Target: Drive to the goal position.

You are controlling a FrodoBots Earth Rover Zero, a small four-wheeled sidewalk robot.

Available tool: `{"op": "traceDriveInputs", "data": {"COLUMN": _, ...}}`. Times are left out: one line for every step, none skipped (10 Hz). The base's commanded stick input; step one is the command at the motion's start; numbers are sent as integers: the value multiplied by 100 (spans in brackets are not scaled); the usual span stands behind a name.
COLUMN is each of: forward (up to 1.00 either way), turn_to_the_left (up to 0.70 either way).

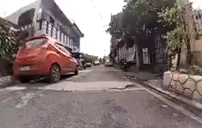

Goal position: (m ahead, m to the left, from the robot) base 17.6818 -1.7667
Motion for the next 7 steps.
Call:
{"op": "traceDriveInputs", "data": {"forward": 70, "turn_to_the_left": 0}}
{"op": "traceDriveInputs", "data": {"forward": 70, "turn_to_the_left": 0}}
{"op": "traceDriveInputs", "data": {"forward": 70, "turn_to_the_left": 0}}
{"op": "traceDriveInputs", "data": {"forward": 70, "turn_to_the_left": 0}}
{"op": "traceDriveInputs", "data": {"forward": 70, "turn_to_the_left": 0}}
{"op": "traceDriveInputs", "data": {"forward": 70, "turn_to_the_left": 0}}
{"op": "traceDriveInputs", "data": {"forward": 70, "turn_to_the_left": 0}}
